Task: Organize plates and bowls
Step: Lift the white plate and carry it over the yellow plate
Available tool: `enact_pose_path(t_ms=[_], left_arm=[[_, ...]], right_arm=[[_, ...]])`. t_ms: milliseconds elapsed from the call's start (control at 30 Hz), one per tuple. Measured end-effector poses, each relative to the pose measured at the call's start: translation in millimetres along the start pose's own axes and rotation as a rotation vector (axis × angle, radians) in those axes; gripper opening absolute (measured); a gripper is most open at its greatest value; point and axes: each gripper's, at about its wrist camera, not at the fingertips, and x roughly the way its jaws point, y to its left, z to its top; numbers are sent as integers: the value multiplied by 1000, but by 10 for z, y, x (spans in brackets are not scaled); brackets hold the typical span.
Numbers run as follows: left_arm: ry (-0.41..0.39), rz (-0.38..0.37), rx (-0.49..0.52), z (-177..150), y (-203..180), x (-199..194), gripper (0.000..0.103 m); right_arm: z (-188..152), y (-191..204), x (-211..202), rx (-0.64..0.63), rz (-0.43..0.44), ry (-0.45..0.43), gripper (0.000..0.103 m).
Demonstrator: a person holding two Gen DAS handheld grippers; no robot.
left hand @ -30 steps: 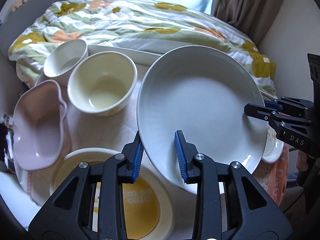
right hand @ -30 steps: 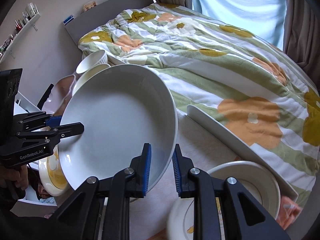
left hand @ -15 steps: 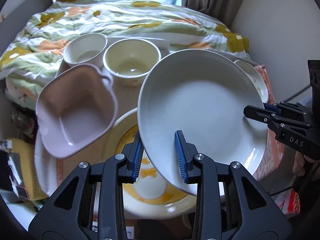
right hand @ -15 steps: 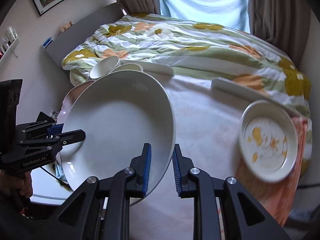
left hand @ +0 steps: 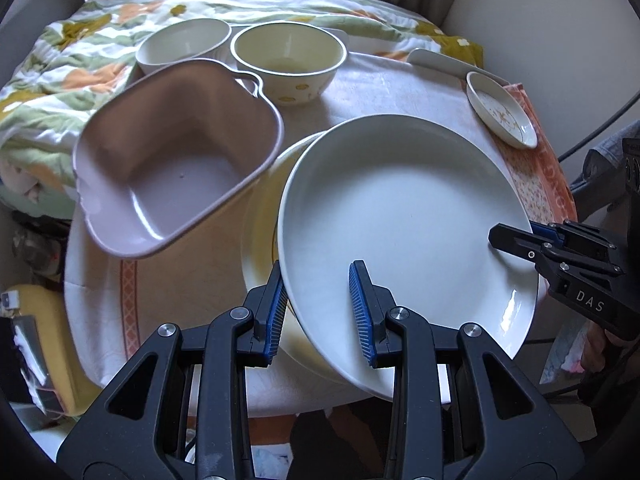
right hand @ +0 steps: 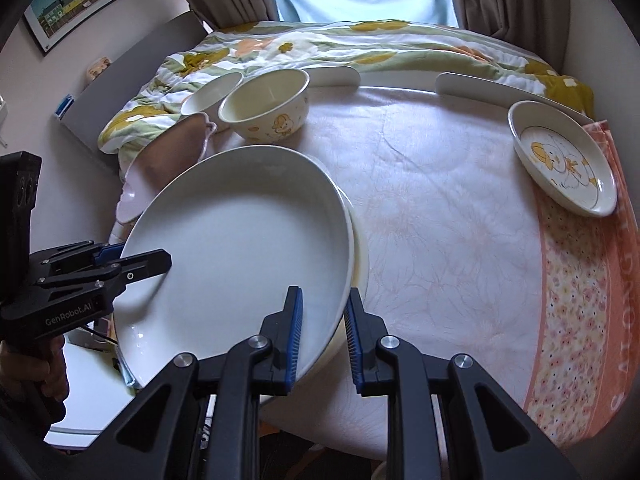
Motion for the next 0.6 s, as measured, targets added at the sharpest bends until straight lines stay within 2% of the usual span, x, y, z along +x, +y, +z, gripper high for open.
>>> enact_pose_path(t_ms=[267,600], left_arm=[[9,-14,18,23,21,200,28],[25,-21,16,36,28,332,28]], right_arm=[[-112,43,98,4,-59,-9,19],[-149,65,142,6,-87,-25,19]])
